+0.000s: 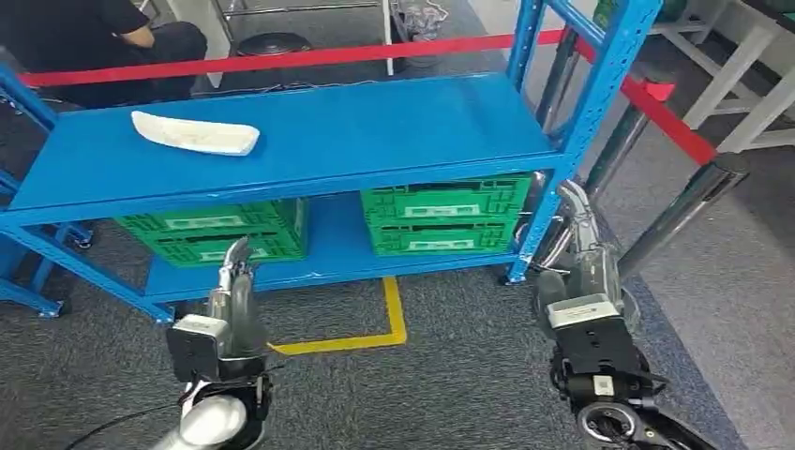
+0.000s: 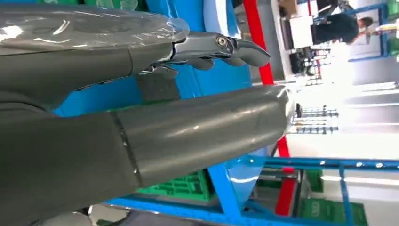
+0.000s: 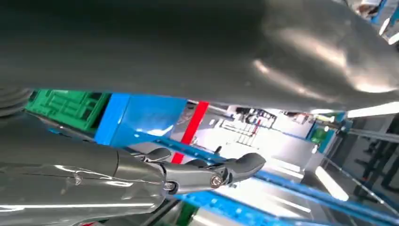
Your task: Take the parts from the cabinet and place them on the table.
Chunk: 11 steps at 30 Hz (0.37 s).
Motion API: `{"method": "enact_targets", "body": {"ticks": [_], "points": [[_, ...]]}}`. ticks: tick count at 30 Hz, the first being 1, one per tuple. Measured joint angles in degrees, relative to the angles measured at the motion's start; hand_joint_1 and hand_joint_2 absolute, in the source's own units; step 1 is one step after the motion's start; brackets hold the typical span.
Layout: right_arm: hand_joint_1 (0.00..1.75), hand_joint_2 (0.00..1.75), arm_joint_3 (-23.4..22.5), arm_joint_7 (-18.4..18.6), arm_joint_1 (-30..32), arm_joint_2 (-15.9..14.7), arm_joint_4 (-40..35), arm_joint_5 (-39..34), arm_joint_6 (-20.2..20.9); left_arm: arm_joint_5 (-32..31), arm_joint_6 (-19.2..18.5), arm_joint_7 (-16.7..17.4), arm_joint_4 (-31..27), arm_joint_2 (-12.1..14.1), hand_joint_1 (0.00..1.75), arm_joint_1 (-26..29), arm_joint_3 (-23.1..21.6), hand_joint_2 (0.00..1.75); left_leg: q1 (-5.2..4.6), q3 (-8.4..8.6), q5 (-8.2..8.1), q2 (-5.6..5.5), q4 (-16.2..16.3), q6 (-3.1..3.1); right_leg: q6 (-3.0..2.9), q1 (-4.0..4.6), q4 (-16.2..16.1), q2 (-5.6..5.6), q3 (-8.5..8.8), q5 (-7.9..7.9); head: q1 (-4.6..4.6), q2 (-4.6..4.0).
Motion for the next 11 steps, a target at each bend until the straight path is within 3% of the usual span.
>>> {"method": "enact_targets", "body": {"ticks": [1,3,4,6,7,9,10,11], "points": [[0.0,0.0,0.0,0.0,0.0,0.0,0.0,0.0,0.0,-0.1,0.0,0.0,-0.1,0.0,0.0,0.0,0.0,0.0,-0.1,-0.1,0.06,-0.93,0.0,0.15,0.17,-0.21,-0.1,-0.36,0.12,0.0,0.35,0.0],[0.0,0.0,0.0,0.0,0.0,0.1,0.0,0.0,0.0,-0.2,0.0,0.1,-0.1,0.1,0.0,0.1,0.0,0.0,-0.22,-0.23,0.09,-2.03,-0.1,0.42,0.7,-0.14,-0.5,-1.37,0.59,-0.02,0.22,-0.02],[0.0,0.0,0.0,0.0,-0.1,0.1,0.0,0.0,0.0,-0.2,0.0,0.1,-0.4,0.2,0.0,0.1,0.0,0.0,0.23,0.15,0.41,-2.63,-0.8,0.87,1.14,-0.06,-0.6,-1.83,0.94,-0.24,0.22,-0.02],[0.0,0.0,-0.1,0.0,-0.2,0.1,0.0,0.0,0.0,-0.5,0.0,0.2,-0.6,0.1,0.0,0.0,0.0,0.0,0.68,0.79,0.63,-3.1,-1.2,1.34,1.52,-0.52,3.5,2.14,-0.83,-3.18,0.97,-0.02],[0.0,0.0,-0.1,0.0,-0.1,0.1,0.0,0.0,-0.1,-0.5,0.0,0.2,-0.6,0.1,0.0,0.0,0.0,0.0,0.67,0.82,0.56,-3.6,-1.2,1.45,1.67,-0.52,9.1,3.71,-3.49,-5.85,1.89,-0.02],[0.0,0.0,0.0,0.0,0.3,0.1,0.0,-0.2,-0.1,-0.5,-0.1,0.4,-0.6,0.1,0.0,0.1,0.0,0.0,0.52,0.83,0.44,-4.32,-1.1,1.64,2.02,-0.54,18.0,4.4,-8.08,-8.75,2.47,0.0],[0.0,0.0,-0.1,0.1,0.4,0.1,0.0,-0.3,-0.2,-0.5,-0.1,0.4,-0.6,0.1,0.0,0.2,0.0,0.0,0.5,0.92,0.42,-4.67,-1.1,1.65,2.05,-0.54,18.8,4.41,-8.75,-8.09,2.71,-0.02],[0.0,0.0,-0.1,0.0,0.4,0.1,0.0,-0.3,-0.2,-0.5,-0.1,0.5,-0.6,0.1,0.0,0.2,0.0,0.0,0.49,1.05,0.34,-5.0,-1.0,1.65,2.01,-0.55,16.8,4.41,-8.13,-6.16,2.98,0.0]]}}
